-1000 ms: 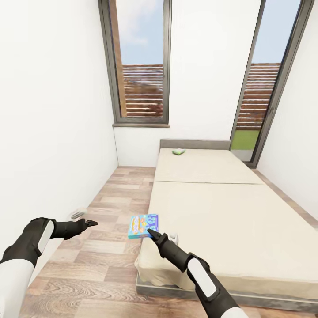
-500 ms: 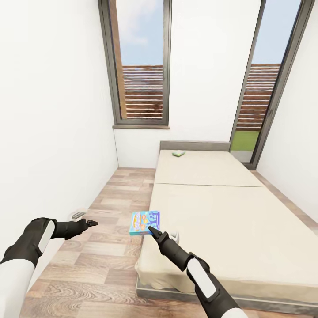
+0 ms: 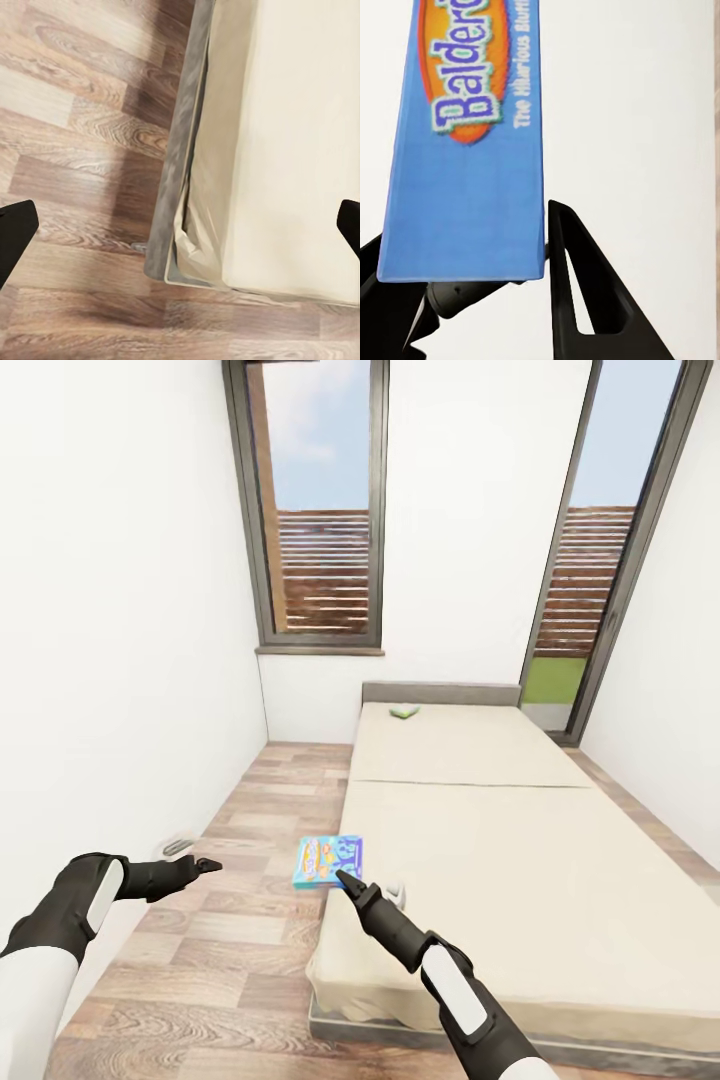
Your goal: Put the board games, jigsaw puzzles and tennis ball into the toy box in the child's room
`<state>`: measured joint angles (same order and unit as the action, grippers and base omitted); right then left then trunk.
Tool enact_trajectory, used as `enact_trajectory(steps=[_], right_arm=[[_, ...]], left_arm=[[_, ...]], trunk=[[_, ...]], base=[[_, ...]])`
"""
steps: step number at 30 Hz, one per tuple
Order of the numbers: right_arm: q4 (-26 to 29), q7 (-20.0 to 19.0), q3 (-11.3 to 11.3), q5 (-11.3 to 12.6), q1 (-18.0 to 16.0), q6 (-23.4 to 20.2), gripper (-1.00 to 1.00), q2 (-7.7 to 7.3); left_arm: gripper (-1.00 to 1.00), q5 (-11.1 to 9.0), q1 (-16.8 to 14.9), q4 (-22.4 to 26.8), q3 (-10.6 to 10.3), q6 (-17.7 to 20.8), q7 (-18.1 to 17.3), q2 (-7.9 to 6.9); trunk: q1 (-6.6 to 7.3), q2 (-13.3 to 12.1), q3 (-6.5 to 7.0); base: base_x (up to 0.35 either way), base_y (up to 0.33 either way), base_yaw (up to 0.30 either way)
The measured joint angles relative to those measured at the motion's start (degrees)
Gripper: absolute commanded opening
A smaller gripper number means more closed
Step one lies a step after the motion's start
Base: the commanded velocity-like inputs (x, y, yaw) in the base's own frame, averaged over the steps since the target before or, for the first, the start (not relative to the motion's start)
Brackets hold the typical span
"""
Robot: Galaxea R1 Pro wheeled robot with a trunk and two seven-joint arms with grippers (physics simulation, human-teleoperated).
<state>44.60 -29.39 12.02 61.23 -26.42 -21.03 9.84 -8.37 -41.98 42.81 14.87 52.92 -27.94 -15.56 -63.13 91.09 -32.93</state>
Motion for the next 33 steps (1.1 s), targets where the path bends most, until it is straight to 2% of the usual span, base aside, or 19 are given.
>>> enact_trajectory(steps=[14,26,33], right_arm=[[-0.1,0.0,-0.2,-0.1,0.0,1.2,-1.00,-0.06],[0.0,0.9,0.0,0.1,0.0,0.2,-1.00,-0.70],[0.0,0.0,0.1,0.0,0.0,0.7,-1.00,-0.74]], left_arm=[[1.00,0.0,0.0,0.0,0.0,0.0,0.0,-0.01],[1.00,0.1,0.0,0.0,-0.1,0.0,0.1,0.00],[1.00,0.2,0.0,0.0,-0.1,0.0,0.2,0.07]], trunk=[[3.08,-5.6,2.51],[5.71,-10.4,4.67],[7.25,-13.2,5.93]], base=[[0.000,0.000,0.000],[0.000,0.000,0.000],[0.000,0.000,0.000]])
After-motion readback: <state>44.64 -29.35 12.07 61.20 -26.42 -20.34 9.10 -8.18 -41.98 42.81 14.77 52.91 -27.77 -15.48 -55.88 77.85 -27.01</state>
